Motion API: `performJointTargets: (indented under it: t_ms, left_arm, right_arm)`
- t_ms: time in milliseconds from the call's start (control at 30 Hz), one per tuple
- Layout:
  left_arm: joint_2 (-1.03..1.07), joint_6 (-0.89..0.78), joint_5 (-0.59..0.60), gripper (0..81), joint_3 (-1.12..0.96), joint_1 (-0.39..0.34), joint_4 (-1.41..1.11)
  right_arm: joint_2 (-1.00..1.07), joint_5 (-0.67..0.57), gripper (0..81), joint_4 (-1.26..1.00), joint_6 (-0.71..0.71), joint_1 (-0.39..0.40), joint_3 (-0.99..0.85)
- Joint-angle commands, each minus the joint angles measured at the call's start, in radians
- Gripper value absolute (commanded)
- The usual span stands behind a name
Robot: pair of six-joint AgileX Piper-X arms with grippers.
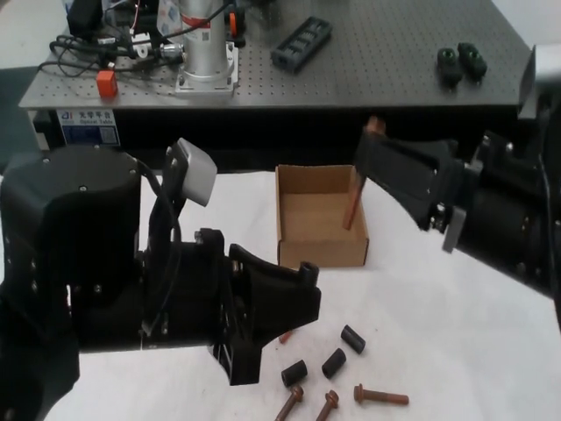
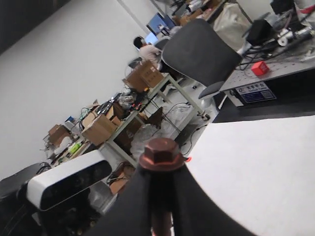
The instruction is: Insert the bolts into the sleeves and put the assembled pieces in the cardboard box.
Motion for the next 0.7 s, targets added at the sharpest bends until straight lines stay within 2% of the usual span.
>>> performJointTargets:
  t_ms: [0,267,667]
  left_arm:
    - [-0.011,-0.032,0.063,0.7,-0.002,-0.002,-0.061]
    - [-0.011,-0.031,0.119,0.7,-0.002,-0.002,-0.061]
    - [-0.011,-0.031,0.122,0.7,-0.002,-0.002,-0.066]
  right_arm:
    - [0.005,-0.023,1.0,-0.036,0.011,0.008,-0.001]
    - [0.012,-0.021,1.0,-0.011,0.007,0.071,0.001]
    - [0.012,-0.044,1.0,0.033,0.004,0.074,0.001]
